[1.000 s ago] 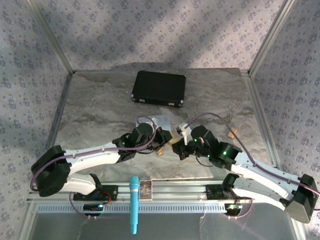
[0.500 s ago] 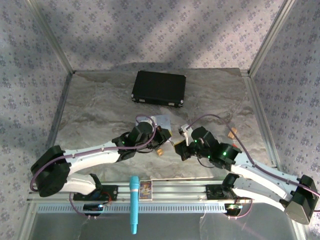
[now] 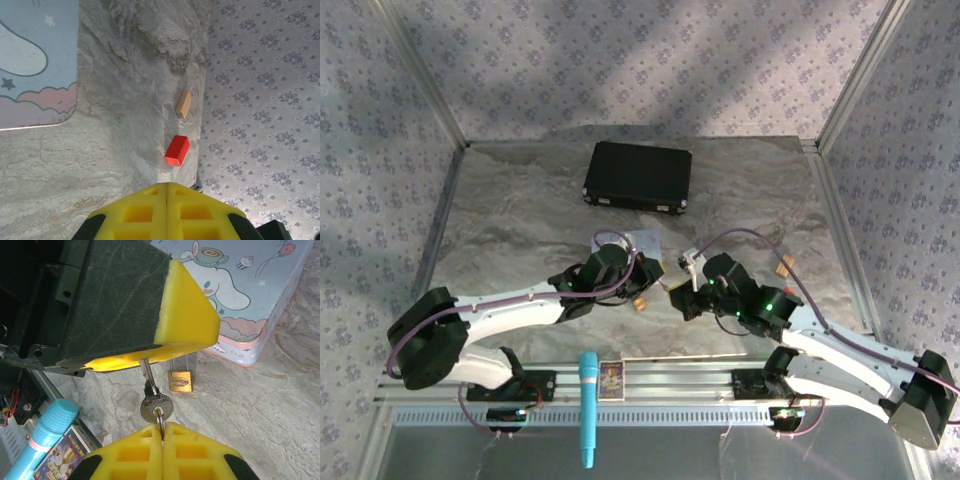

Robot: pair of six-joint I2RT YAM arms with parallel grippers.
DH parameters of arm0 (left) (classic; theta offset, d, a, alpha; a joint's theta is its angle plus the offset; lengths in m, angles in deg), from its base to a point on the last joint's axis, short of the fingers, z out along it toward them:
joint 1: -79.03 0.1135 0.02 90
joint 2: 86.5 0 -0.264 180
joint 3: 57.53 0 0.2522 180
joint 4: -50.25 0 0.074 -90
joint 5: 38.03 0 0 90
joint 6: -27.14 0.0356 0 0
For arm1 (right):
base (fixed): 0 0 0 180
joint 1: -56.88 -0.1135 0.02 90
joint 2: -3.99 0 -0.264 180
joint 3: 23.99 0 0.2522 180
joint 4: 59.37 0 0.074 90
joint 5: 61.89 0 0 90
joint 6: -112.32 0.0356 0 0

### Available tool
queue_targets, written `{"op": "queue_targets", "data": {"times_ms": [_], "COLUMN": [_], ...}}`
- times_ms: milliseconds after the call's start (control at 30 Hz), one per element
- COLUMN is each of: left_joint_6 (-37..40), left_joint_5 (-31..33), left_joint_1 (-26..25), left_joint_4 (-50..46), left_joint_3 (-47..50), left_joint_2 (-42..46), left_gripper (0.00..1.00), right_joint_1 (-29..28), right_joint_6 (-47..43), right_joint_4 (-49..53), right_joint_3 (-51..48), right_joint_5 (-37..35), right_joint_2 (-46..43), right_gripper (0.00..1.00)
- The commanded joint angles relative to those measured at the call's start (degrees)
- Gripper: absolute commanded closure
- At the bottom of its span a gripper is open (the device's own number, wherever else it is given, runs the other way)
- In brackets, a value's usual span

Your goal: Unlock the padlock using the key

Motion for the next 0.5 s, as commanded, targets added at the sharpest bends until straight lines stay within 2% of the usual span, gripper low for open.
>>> {"op": "queue_targets", "data": {"times_ms": [0, 67, 100, 300, 467], "left_joint_6": [3.5, 6.4, 7.5, 11.3, 13.7], "left_joint_5": [1.0, 2.7, 2.8, 0.3, -0.2], "left_joint_1": [0.3, 1.0, 1.6, 4.7, 5.4], "left_joint_4": [5.0, 5.4, 5.6, 14.6, 16.6], "left_joint_3": [1.1, 2.3, 2.7, 5.9, 7.3], "left_joint_2": [1.4, 3.2, 4.0, 8.2, 12.7], "left_gripper": [1.00, 1.00, 1.00, 1.00, 1.00], "right_joint_1": [2.7, 6.4, 7.5, 14.8, 15.2], "right_joint_6": [4.2, 7.4, 8.5, 20.4, 25.3], "right_joint_4": [-1.0, -4.1, -5.7, -30.2, -42.5], "right_joint_3": [-1.4, -2.6, -3.2, -8.8, -9.9], "right_joint_5": [3.4, 8.7, 10.5, 19.4, 22.4], "right_joint_2": [-1.4, -2.3, -3.0, -4.0, -0.7], "right_gripper": [0.36, 0.16, 0.02, 0.01, 0.16]}}
